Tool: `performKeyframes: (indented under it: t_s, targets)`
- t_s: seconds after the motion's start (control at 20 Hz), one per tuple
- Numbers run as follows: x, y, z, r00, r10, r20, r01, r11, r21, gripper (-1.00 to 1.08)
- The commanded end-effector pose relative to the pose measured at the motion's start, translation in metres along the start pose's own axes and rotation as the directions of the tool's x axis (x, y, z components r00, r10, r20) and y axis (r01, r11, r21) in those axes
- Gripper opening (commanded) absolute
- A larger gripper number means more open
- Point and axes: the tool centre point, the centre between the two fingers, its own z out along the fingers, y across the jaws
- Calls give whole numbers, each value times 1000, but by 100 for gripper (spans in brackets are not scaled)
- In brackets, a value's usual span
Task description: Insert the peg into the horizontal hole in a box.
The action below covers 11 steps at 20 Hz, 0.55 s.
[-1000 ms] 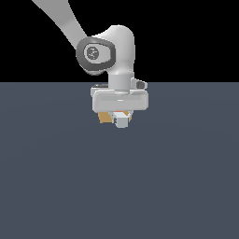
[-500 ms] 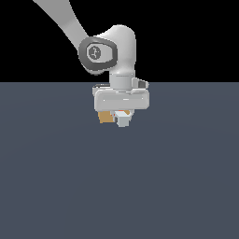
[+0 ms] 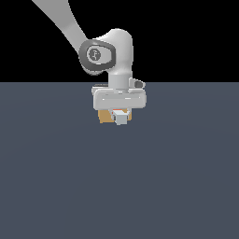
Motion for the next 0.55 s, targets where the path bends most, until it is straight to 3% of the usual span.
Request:
performKeyframes:
  t_s: [0.0,0.25,0.5]
  targets:
    - [20,0,-1,1000,-2,-1,2,1000,-3,-100]
    - [53,1,-2,1000,-2,-1,2,1000,-4,-100]
    - [64,1,-2,1000,-2,-1,2,1000,-4,-100]
